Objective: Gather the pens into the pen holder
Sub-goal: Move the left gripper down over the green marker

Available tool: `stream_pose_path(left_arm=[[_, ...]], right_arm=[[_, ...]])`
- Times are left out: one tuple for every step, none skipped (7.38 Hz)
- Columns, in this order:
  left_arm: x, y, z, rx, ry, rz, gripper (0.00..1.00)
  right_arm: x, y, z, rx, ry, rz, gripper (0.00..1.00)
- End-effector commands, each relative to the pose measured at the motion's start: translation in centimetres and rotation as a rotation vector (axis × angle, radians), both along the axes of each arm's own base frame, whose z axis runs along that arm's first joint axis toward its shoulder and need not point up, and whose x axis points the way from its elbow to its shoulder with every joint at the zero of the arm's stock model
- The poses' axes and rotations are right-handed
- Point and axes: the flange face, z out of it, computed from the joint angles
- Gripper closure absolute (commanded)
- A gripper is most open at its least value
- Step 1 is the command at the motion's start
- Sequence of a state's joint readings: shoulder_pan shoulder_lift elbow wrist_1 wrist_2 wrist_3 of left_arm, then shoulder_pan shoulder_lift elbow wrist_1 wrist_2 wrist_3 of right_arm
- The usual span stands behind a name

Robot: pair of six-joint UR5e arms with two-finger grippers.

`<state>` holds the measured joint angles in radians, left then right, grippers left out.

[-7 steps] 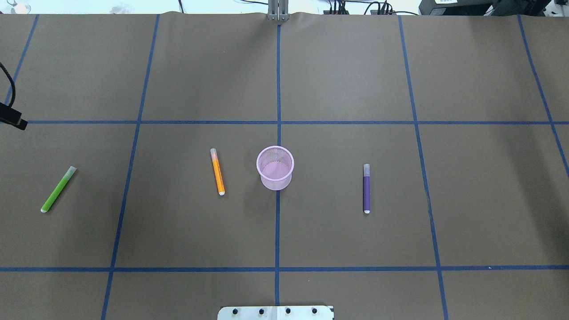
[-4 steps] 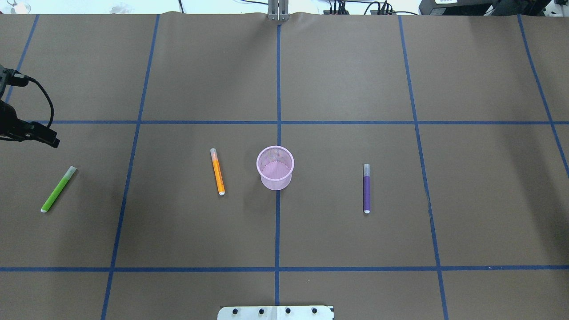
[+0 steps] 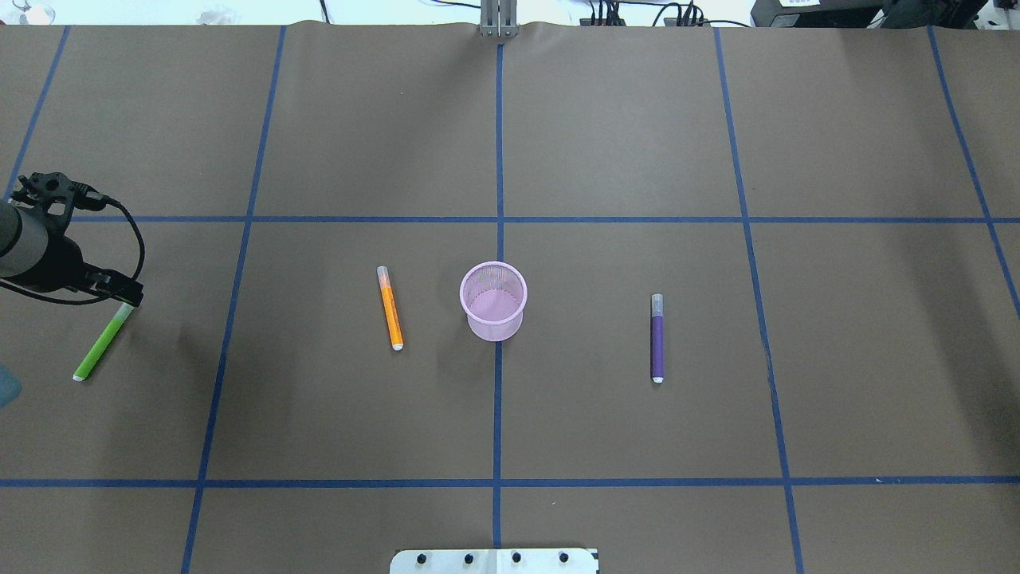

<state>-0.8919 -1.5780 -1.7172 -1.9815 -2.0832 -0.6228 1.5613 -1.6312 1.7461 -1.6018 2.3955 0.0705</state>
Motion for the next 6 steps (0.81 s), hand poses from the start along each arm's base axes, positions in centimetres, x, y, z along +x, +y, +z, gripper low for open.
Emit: stream_pose_path(left_arm=[[0.7, 0.4, 0.7, -0.007, -0.005, 0.016, 0.01], [0.7, 0.4, 1.5, -0.001, -0.015, 0.034, 0.05], [0.7, 0.4, 2.0, 0.001, -0.021, 0.048, 0.09], [0.7, 0.4, 2.0, 0.002, -0.016, 0.048, 0.1], [0.7, 0.4, 1.9, 0.012, -0.006, 0.049, 0.13], [0.7, 0.4, 1.8, 0.011, -0.004, 0.049, 0.17]], right_arm=[[-0.3, -0.1, -0.1, 0.0, -0.001, -0.006, 0.0], [-0.4, -0.1, -0.1, -0.001, -0.001, -0.006, 0.0], [-0.8, -0.2, -0.1, 0.0, 0.001, -0.014, 0.0], [-0.8, -0.2, -0.1, 0.0, 0.001, -0.014, 0.0], [-0.8, -0.2, -0.1, 0.0, 0.001, -0.014, 0.0], [-0.8, -0.3, 0.1, -0.005, 0.001, -0.014, 0.0]])
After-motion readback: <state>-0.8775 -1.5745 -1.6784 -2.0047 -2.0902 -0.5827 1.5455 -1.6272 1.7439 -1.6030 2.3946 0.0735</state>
